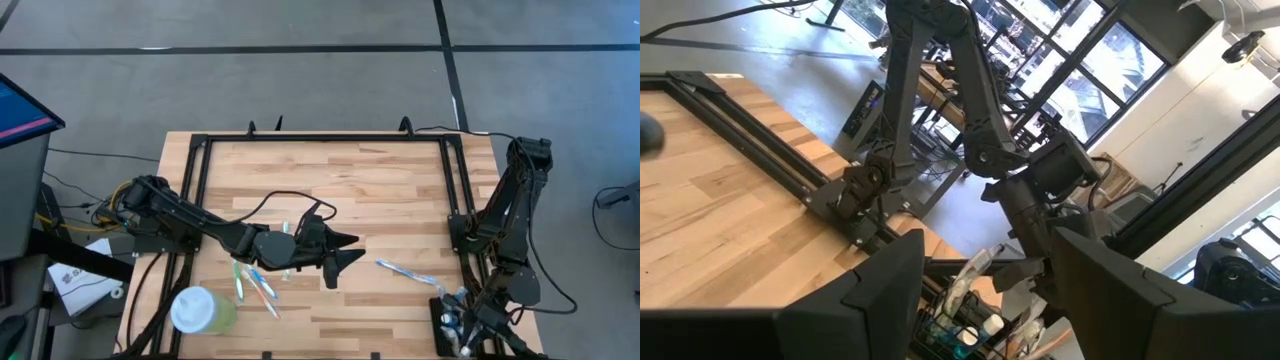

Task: Pick & Place toothbrushing station
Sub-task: Put the top orange toothbrush into the black organizer

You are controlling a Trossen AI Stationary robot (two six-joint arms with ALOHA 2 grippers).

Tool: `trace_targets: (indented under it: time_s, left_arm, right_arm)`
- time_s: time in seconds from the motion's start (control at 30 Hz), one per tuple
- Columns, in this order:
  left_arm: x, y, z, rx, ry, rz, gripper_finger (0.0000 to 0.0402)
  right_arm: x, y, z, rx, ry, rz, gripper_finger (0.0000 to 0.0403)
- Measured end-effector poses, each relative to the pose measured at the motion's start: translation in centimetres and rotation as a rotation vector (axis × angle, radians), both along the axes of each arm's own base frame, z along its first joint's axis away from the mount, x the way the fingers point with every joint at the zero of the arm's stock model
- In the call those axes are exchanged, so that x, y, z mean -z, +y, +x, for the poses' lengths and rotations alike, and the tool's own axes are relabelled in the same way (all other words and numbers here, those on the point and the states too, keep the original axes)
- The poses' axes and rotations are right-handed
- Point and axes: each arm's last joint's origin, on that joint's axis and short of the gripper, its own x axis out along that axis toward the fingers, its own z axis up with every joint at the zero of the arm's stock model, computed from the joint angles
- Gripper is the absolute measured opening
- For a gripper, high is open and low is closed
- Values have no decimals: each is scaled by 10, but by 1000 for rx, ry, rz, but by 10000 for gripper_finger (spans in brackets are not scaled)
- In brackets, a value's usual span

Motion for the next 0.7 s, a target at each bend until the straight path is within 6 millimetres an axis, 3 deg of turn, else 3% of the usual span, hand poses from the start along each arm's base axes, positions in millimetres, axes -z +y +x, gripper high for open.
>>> trace_targets:
  time_s: [0.7]
  left_arm:
    - [0,0,0,0,0,0,213]
  right_arm:
    - [-24,-9,6,65,-39,82,7]
